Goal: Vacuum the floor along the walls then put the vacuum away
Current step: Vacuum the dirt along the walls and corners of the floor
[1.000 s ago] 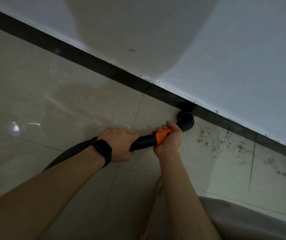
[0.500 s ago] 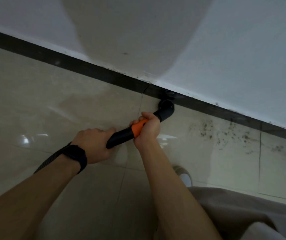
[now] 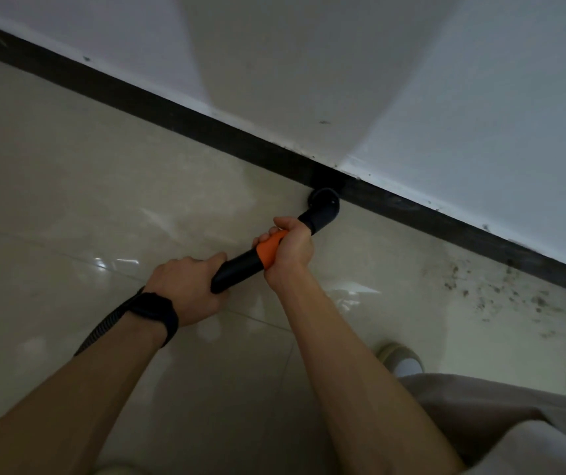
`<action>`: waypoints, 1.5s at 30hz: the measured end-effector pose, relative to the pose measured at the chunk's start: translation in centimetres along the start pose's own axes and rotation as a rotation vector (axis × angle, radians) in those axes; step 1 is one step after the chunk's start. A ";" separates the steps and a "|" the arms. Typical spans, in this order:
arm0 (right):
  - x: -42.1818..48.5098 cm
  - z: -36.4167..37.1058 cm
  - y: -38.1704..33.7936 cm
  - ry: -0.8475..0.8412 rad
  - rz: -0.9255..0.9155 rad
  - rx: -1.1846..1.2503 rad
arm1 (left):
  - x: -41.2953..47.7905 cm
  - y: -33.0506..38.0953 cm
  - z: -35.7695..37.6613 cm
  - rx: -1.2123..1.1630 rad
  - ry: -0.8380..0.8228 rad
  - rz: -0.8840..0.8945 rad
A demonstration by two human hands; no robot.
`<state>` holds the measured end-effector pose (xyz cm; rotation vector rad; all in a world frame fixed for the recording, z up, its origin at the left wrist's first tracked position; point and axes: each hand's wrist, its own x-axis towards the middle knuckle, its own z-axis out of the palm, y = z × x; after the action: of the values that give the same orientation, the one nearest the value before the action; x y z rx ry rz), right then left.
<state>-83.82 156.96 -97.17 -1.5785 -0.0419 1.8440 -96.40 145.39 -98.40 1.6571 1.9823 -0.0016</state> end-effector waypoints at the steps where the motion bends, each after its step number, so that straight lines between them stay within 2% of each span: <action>1: -0.1 0.4 0.4 -0.012 0.009 -0.017 | -0.3 -0.5 0.0 -0.003 0.007 -0.015; 10: -0.7 3.4 3.1 -0.196 0.079 -0.225 | -2.9 -3.9 -0.6 -0.019 0.061 -0.147; 14: -1.1 4.4 4.8 -0.303 0.137 -0.516 | -3.8 -5.5 -1.9 -0.138 0.057 -0.261; 18: -2.9 6.2 7.7 -0.332 0.116 -0.558 | -5.8 -6.2 -2.1 -0.275 0.049 -0.378; 25: -10.2 8.6 9.8 -0.265 0.444 -0.518 | -13.9 -4.5 -4.7 -0.378 -0.007 -0.595; 30: -18.2 9.8 4.7 -0.278 0.448 -0.663 | -22.2 2.1 -10.1 -0.681 -0.025 -0.749; 33: -24.7 11.1 0.3 -0.338 0.398 -0.782 | -25.9 7.8 -14.3 -0.818 0.044 -0.838; 38: -38.3 13.2 -8.5 -0.471 0.351 -0.937 | -31.2 18.3 -23.5 -0.766 0.216 -0.951; 42: -48.7 13.5 -15.1 -0.581 0.340 -1.014 | -35.4 27.0 -29.4 -0.847 0.379 -1.081; 45: -54.8 12.5 -19.3 -0.599 0.290 -1.094 | -38.1 33.0 -32.2 -0.863 0.441 -1.151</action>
<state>-84.86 148.31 -38.40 -1.6156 -1.3442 2.6795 -76.03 129.61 -44.38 -0.1157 2.4383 0.7141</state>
